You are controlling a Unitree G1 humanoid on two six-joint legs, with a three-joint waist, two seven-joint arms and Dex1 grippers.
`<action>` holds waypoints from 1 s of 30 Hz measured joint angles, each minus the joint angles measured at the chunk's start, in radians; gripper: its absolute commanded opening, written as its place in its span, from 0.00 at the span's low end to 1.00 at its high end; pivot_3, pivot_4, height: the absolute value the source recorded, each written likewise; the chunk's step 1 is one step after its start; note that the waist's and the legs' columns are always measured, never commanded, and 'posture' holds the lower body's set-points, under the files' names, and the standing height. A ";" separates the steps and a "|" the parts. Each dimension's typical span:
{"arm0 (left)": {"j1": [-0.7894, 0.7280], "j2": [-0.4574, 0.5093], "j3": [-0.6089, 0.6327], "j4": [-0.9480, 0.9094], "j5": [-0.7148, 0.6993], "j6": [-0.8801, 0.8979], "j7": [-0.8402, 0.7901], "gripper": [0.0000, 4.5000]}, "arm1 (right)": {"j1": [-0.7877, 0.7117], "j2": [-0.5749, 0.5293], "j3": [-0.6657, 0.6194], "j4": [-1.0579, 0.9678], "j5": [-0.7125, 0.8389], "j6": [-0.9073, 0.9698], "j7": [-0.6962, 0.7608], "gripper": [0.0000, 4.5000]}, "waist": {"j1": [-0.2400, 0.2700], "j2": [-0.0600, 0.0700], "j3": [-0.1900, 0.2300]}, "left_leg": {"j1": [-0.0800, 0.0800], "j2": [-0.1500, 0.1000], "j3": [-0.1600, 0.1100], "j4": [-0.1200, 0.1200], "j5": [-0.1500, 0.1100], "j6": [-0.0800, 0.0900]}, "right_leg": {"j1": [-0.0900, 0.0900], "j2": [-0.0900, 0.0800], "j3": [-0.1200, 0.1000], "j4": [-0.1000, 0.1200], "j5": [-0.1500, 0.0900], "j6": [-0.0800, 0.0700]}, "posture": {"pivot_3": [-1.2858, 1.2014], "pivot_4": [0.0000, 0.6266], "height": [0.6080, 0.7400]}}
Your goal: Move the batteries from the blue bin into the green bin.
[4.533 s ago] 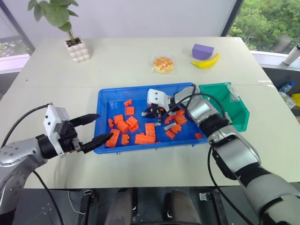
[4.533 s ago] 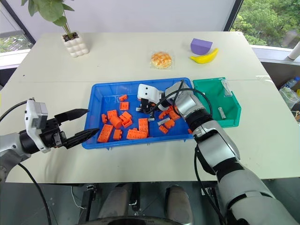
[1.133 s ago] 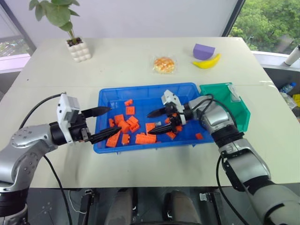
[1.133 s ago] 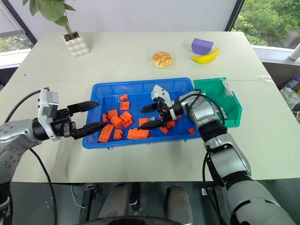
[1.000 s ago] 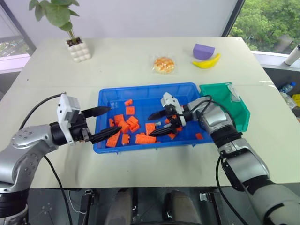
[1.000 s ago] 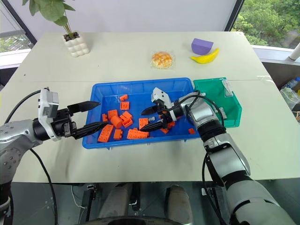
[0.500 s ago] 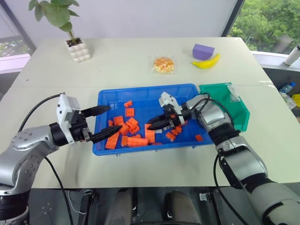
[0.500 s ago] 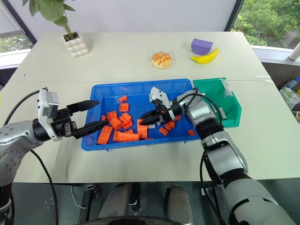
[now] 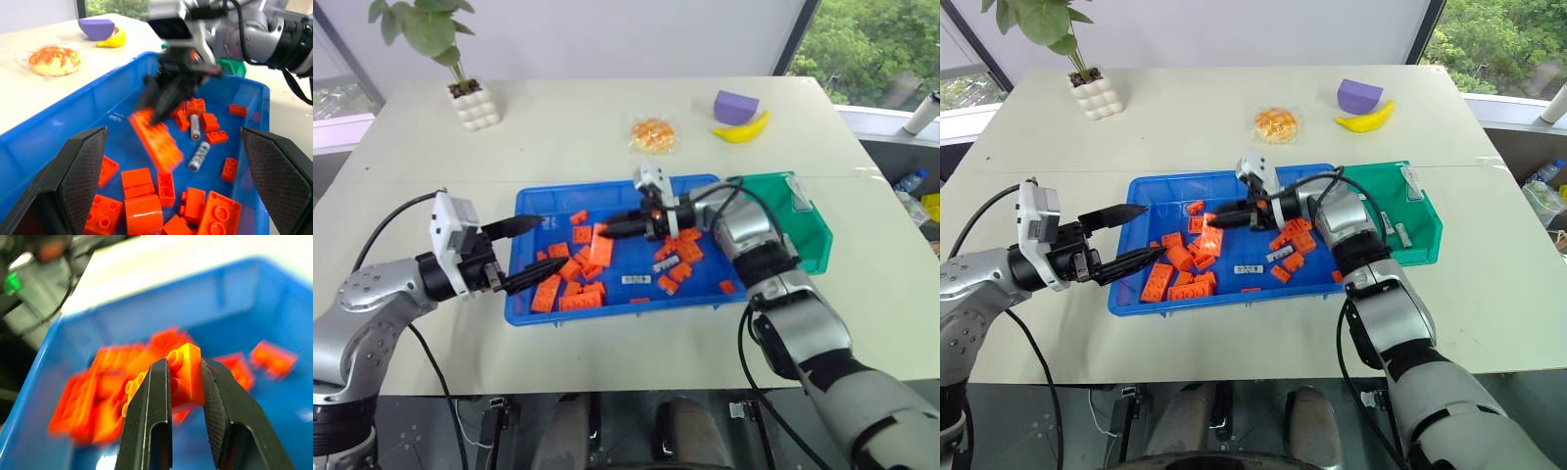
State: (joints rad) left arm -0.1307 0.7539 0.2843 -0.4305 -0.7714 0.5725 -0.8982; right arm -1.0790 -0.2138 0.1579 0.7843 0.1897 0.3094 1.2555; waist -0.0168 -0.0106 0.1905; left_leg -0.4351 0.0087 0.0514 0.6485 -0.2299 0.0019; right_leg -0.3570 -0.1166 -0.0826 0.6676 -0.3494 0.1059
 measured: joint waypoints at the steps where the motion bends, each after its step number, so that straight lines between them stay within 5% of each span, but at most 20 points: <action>1: 0.000 0.000 -0.001 0.001 0.000 0.000 0.000 1.00 | -0.010 0.007 -0.008 0.032 -0.002 -0.015 -0.026 0.14 | 0.002 0.000 0.000 | 0.000 0.000 0.000 0.000 0.000 0.000 | 0.000 0.000 0.000 0.000 0.000 0.000 | 0.52 0.24 1.00; 8: 0.001 0.000 -0.003 0.002 0.004 0.000 0.005 1.00 | -0.044 0.030 -0.019 0.250 -0.075 -0.143 -0.189 0.14 | -0.004 0.000 0.000 | 0.000 0.000 0.000 0.000 0.000 0.000 | -0.001 0.000 0.000 0.000 0.000 0.000 | 0.52 0.24 1.00; 17: 0.022 0.011 -0.002 -0.004 -0.004 0.005 -0.002 1.00 | -0.068 0.033 -0.021 0.321 -0.134 -0.229 -0.226 0.99 | -0.004 0.000 0.000 | 0.000 0.000 0.001 0.000 0.000 0.000 | -0.001 0.000 0.000 0.000 0.000 0.000 | 0.52 0.24 1.00; 22: 0.028 0.038 -0.002 -0.006 -0.005 0.009 -0.030 1.00 | -0.088 -0.037 -0.021 0.260 -0.137 -0.222 -0.126 0.99 | 0.001 0.001 0.000 | 0.000 0.000 0.001 0.000 0.000 0.000 | -0.001 0.000 0.000 0.000 0.000 0.000 | 0.52 0.24 1.00; 30: 0.030 0.077 -0.040 -0.006 0.027 -0.009 -0.106 1.00 | 0.018 -0.231 0.025 -0.132 -0.118 -0.139 0.159 0.99 | -0.001 0.000 0.000 | 0.000 0.000 0.001 -0.001 0.000 0.000 | -0.001 0.000 0.000 0.000 0.000 0.000 | 0.52 0.24 1.00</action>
State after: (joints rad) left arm -0.1011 0.8312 0.2444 -0.4370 -0.7445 0.5634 -1.0041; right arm -1.0608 -0.4452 0.1828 0.6525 0.0713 0.1705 1.4141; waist -0.0175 -0.0102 0.1908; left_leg -0.4352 0.0089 0.0521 0.6475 -0.2300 0.0020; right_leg -0.3576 -0.1169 -0.0823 0.6672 -0.3494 0.1059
